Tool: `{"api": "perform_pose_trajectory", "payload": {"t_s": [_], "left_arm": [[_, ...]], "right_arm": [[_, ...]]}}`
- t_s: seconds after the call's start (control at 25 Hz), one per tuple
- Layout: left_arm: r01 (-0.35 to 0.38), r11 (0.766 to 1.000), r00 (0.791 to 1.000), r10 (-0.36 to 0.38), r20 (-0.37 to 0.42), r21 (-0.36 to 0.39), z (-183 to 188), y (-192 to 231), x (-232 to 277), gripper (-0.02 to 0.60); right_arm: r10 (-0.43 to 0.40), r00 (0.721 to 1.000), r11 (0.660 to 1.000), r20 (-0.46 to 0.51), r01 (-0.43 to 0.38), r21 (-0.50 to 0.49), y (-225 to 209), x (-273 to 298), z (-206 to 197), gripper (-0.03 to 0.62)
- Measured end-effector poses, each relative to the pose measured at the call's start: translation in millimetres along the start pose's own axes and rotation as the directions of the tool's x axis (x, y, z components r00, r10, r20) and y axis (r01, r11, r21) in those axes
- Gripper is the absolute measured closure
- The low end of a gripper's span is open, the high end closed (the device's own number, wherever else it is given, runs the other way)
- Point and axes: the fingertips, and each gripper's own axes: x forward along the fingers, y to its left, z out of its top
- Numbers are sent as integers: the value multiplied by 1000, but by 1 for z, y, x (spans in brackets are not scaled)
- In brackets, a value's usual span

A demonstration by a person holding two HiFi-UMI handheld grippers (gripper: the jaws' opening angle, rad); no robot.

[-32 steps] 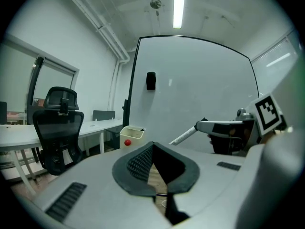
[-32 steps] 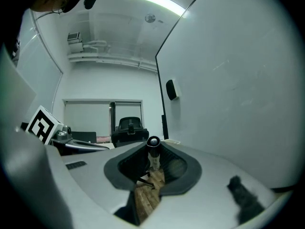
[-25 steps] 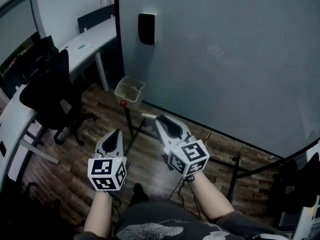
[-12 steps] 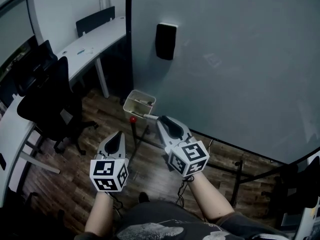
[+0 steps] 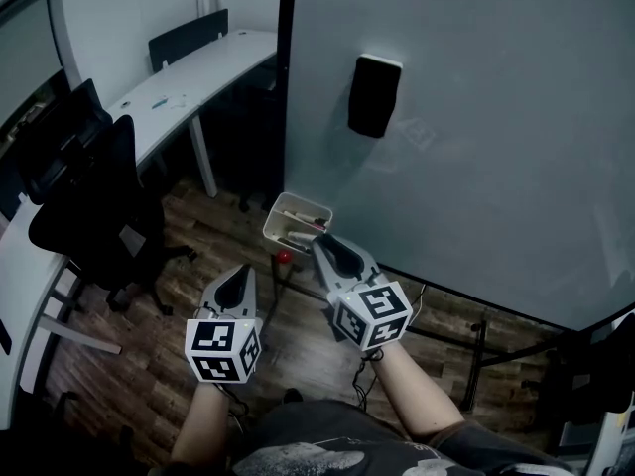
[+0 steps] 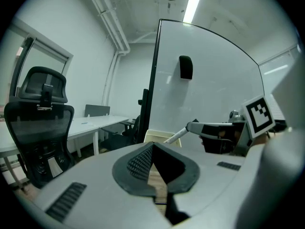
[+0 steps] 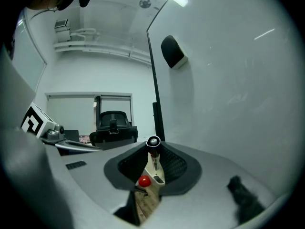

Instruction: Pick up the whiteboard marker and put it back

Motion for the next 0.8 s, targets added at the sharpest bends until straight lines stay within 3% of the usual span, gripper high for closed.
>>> {"api": "perform_pose_trajectory", "payload": {"t_s": [0.8], "left_arm": [[44, 999, 998, -44, -40, 6, -19, 16, 11, 568]], "right_arm": [[-52, 992, 998, -118, 55, 23, -7, 24, -47, 508]]}}
